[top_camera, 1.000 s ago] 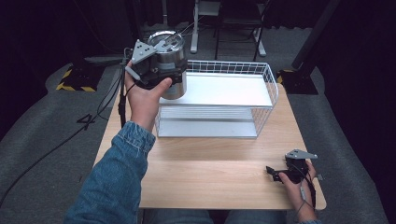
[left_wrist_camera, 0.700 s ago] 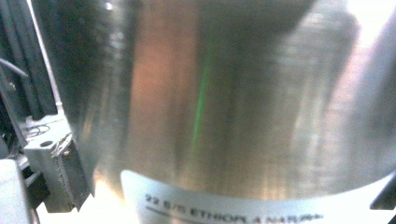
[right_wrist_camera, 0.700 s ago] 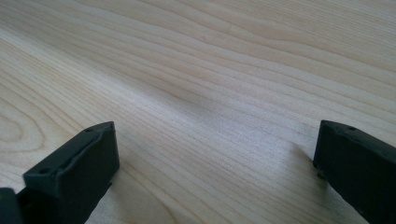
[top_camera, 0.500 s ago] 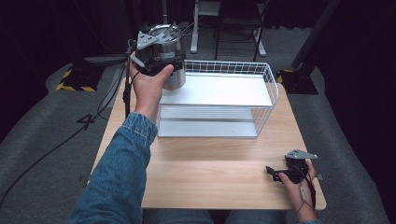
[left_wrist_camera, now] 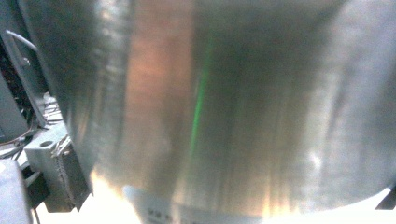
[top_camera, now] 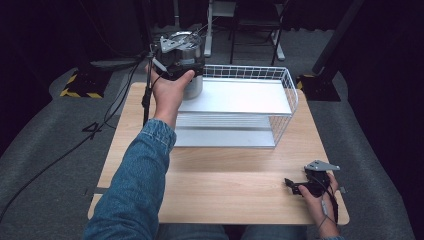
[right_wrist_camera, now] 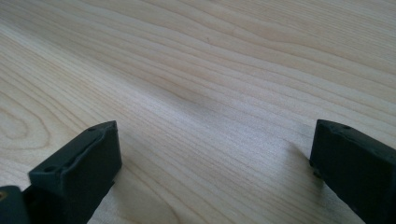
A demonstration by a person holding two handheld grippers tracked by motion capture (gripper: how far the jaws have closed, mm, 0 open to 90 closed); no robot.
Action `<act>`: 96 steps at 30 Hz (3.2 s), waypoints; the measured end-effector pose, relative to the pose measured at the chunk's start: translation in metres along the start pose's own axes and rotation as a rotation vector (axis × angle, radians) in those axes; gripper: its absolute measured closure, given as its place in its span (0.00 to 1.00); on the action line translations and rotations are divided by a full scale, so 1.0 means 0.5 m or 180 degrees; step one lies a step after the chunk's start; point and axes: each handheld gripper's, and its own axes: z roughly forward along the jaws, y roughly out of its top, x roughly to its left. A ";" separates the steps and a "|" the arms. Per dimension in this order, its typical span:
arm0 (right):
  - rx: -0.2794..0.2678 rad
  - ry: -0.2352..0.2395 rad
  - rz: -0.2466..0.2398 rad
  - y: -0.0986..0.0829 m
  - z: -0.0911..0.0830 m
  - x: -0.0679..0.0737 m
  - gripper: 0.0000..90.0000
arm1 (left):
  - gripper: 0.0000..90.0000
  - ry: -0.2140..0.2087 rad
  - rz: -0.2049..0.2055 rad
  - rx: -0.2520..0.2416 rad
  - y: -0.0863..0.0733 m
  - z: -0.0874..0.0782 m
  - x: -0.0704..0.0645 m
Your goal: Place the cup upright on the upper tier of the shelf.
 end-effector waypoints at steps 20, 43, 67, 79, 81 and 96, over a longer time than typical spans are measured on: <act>-0.0008 0.0012 -0.0003 0.000 -0.001 0.001 0.04 | 0.03 0.0140 0.0084 0.0010 -0.029 0.015 -0.020; -0.0007 0.0025 -0.0024 0.000 -0.002 0.001 0.05 | 0.01 0.0139 -0.0059 0.0004 -0.033 0.020 -0.018; -0.0001 0.0054 -0.0030 0.000 -0.001 0.000 0.04 | 0.00 0.0058 0.0243 -0.0226 -0.013 -0.092 -0.017; 0.0006 0.0064 -0.0031 0.001 0.000 0.000 0.03 | 0.00 -0.0192 0.0235 -0.0148 -0.058 -0.195 -0.019; 0.0017 0.0064 -0.0027 0.002 0.002 0.000 0.02 | 0.00 -0.0245 0.0262 -0.0141 -0.068 -0.210 -0.019; 0.0031 0.0063 -0.0040 0.005 0.005 0.001 0.01 | 0.00 -0.0373 0.0443 -0.0048 -0.186 -0.309 -0.013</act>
